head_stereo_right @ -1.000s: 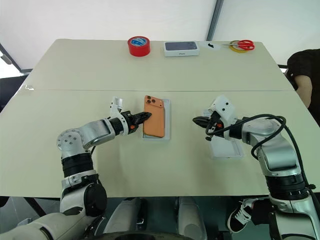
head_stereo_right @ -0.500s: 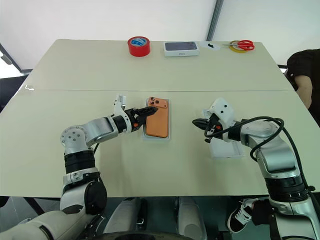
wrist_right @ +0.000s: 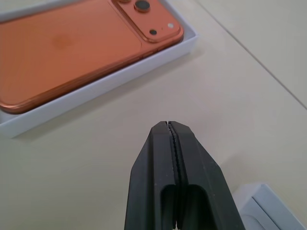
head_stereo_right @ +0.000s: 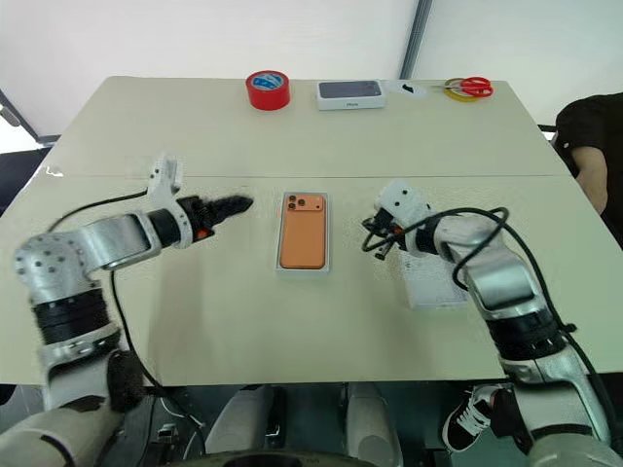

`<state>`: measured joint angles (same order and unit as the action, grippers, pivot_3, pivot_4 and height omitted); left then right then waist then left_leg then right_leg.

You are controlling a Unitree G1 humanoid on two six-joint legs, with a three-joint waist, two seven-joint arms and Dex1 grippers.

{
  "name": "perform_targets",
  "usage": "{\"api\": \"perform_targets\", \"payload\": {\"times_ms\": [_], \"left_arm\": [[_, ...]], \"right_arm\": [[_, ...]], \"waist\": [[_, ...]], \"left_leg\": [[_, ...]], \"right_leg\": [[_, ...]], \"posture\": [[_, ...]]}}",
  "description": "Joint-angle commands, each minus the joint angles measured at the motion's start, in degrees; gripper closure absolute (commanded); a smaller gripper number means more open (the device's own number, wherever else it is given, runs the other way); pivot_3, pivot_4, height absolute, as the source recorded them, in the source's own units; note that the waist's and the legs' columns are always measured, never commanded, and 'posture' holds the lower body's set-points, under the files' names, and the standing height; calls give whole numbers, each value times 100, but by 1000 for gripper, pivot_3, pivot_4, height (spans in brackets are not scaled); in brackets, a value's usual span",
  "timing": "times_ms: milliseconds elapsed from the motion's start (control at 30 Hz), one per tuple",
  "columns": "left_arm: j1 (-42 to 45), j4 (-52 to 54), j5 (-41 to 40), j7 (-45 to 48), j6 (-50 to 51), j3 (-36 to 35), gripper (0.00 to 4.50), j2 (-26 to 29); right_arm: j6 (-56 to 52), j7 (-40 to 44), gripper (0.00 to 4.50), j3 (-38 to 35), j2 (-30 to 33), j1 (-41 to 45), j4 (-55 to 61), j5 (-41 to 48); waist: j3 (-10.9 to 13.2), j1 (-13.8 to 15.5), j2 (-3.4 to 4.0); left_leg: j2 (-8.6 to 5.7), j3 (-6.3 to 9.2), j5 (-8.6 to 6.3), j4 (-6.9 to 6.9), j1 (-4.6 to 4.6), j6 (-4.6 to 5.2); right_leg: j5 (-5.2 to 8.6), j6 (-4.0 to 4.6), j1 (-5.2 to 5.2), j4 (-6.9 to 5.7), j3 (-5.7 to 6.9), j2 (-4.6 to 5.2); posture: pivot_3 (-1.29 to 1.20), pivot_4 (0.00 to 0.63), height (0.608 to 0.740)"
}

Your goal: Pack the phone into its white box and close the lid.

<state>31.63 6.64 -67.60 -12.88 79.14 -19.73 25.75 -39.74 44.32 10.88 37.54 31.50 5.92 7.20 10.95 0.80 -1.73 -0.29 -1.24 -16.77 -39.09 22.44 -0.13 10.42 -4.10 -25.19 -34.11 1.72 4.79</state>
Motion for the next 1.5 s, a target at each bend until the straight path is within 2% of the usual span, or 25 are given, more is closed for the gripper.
{"api": "perform_targets", "payload": {"times_ms": [33, 133, 167, 400, 667, 867, 1233, 1500], "left_arm": [[-52, 494, 1328, 787, -771, 1372, 2806, 566], [-6, 480, 2486, 1295, -1431, 2575, 4373, 918], [99, 346, 2689, 1423, -1586, 2790, 4484, 800], [494, -305, 3575, 2166, -2071, 3357, 4484, 127], [595, -344, 3872, 2755, -1835, 3445, 4484, -464], [673, -110, 3919, 3159, -1498, 3716, 4484, -850], [616, 482, 3634, 3926, -582, 4153, 4484, -1540], [660, 450, 3728, 4145, -404, 4283, 4484, -1746]], "right_arm": [[-248, -247, 4500, 317, -258, 410, -21, -284], [-332, -380, 4500, 677, -449, 596, -90, -565], [-435, -509, 4500, 804, -610, 697, -177, -669], [-298, -886, 4500, 1254, -1040, 1047, -859, -1258], [-333, -667, 4500, 1292, -1107, 968, -654, -1308], [-511, -201, 4500, 1266, -536, 527, 196, -1278], [-1347, 474, 4500, 649, 1008, -1015, 2435, -927], [-1608, 469, 4500, 266, 1404, -1503, 2814, -791]], "waist": [[0, 5, -1], [0, -1, 1], [0, -1, 1], [0, -25, 2], [-1, -9, 2], [-1, 2, 2], [-2, 3, 5], [-2, -3, 5]], "left_leg": [[-1, 0, 1, -2, 2, -1], [-8, -1, 1, -1, 2, -2], [-7, -2, 1, 1, 2, -2], [-5, -3, 0, 1, 5, 1], [1, 0, 0, -1, 2, 4], [-6, 3, -4, -2, 5, 10], [-17, 8, -14, -7, 3, 27], [-12, 7, -14, -10, -2, 27]], "right_leg": [[0, 1, 0, 0, 1, 0], [0, 3, 1, 2, 1, 1], [0, 4, 0, 4, 0, 1], [-2, -1, -3, 3, 1, 3], [-11, -19, 0, -1, 2, 1], [-10, -24, 5, 1, 6, 12], [10, -31, 12, 4, 8, 26], [22, -34, 14, 3, 8, 23]], "posture": [[0, 150, 732], [0, 150, 732], [0, 150, 732], [0, 150, 732], [0, 150, 732], [0, 150, 732], [0, 150, 732], [0, 150, 732]]}}
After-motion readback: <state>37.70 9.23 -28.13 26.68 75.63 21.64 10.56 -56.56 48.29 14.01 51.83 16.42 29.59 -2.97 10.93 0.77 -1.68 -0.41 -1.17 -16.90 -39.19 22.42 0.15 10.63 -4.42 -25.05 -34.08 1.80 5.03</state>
